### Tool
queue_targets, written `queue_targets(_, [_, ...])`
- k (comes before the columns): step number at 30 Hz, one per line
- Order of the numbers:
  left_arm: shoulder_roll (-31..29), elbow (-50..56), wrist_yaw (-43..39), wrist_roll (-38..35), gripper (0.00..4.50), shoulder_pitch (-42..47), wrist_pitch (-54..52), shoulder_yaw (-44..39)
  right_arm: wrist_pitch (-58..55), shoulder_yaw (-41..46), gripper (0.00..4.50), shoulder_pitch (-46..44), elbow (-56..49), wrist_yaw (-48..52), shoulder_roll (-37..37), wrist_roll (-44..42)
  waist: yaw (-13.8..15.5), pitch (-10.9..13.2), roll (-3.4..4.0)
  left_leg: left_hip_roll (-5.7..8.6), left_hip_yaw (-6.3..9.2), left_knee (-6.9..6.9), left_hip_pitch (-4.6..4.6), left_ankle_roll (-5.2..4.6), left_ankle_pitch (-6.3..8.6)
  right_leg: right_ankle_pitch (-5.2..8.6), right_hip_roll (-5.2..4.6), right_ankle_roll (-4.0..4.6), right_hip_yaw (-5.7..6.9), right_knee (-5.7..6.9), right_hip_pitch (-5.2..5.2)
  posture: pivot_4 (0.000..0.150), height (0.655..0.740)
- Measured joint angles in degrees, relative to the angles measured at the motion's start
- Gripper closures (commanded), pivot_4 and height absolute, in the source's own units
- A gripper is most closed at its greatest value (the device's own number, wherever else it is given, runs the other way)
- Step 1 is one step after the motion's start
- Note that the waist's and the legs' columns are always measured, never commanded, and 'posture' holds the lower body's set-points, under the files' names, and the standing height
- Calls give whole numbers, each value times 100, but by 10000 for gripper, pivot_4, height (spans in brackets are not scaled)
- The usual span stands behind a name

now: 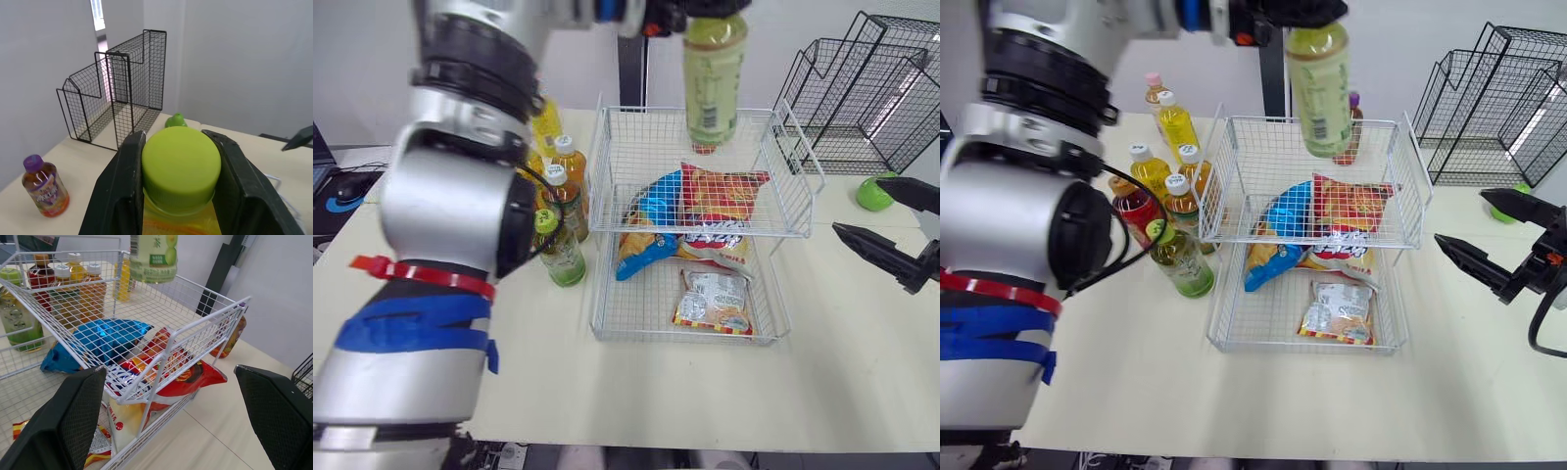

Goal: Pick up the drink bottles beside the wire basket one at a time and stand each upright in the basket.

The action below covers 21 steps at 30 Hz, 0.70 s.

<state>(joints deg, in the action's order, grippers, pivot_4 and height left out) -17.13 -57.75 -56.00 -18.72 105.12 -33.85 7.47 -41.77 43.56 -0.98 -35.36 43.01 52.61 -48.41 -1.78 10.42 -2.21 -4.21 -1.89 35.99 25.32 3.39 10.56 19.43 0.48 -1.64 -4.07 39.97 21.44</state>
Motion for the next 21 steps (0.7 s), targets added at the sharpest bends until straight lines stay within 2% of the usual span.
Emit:
queue_targets(4, [638,-805,411,313,31161,-9,779,-117,6,0,0,99,-214,-244,-158,-8,-3,2,2,16,10,1,10,-1,0,3,-6,-5,-5,-1,2,1500,7400])
queue_targets(8, [989,-1303,715,543,31161,-9,1316,-271,4,7,0,214,-371,-447,-201,-38,-10,4,7,31,14,1,12,-1,0,7,-16,-12,-7,0,2,1500,7400])
queue_targets(19, [1247,-1720,1159,892,31161,31,1844,-735,3,18,0,280,-586,-716,-212,-244,6,3,9,50,26,5,12,-2,-2,10,-31,-17,0,2,-8,1500,7400])
queue_targets(21, [1253,-1730,1152,919,23926,31,1820,-818,3,18,0,279,-588,-741,-212,-245,6,3,10,50,26,5,12,-1,-2,10,-31,-17,0,2,-8,1500,7400])
